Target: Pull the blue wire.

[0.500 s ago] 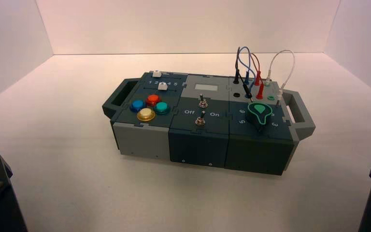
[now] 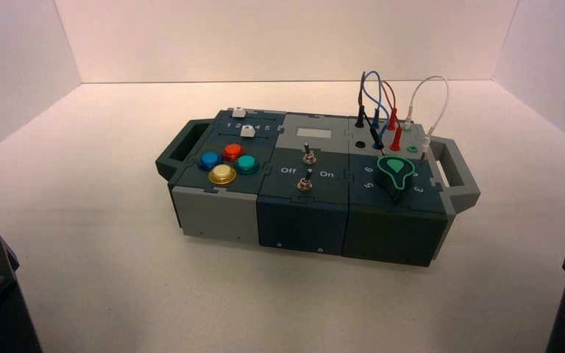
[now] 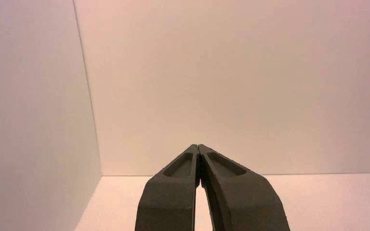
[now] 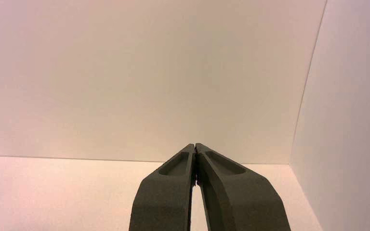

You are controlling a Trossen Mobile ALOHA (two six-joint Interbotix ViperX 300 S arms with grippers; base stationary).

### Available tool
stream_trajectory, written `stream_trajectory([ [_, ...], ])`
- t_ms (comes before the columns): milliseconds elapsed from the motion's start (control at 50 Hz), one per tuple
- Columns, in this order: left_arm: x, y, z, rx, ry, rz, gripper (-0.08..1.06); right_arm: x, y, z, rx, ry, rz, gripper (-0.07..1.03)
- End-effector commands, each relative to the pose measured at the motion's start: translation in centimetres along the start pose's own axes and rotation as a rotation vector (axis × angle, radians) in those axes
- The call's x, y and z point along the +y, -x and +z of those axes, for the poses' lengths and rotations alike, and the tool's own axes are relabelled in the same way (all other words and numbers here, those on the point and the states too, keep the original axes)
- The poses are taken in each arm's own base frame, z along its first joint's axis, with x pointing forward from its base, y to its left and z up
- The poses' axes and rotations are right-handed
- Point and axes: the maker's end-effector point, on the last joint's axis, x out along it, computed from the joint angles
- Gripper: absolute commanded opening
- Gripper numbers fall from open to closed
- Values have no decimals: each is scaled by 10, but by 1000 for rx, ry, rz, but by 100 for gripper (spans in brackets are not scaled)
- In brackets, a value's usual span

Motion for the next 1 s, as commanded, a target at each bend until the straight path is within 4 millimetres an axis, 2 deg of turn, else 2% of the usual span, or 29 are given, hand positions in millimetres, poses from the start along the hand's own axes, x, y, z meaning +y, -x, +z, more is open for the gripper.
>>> stream_trajectory([
  [20, -9, -3, 12, -12, 12, -36, -3, 6, -2, 9, -9, -13, 24, -2],
  [180, -30, -4, 3, 69, 23, -113, -3, 15, -2, 1, 54, -17, 53, -2],
  [340, -56, -1, -17, 209, 52, -208, -3, 20, -1, -9, 118, -43, 70, -2],
  [500, -95, 12, -45, 379, 97, -343, -3, 20, 0, -17, 177, -63, 69, -2],
  [520, -95, 12, -45, 379, 97, -343, -3, 20, 0, -17, 177, -63, 69, -2],
  [680, -145, 36, -76, 552, 88, -516, -3, 26, 1, -34, 332, -153, 77, -2],
  [820, -173, 53, -97, 675, 102, -593, -3, 38, 5, -48, 453, -165, 115, -2],
  [880, -189, 63, -111, 747, 88, -635, -3, 54, 10, -58, 526, -177, 170, -2],
  [1000, -201, 67, -121, 792, 60, -657, -3, 73, 19, -71, 611, -199, 236, -2],
])
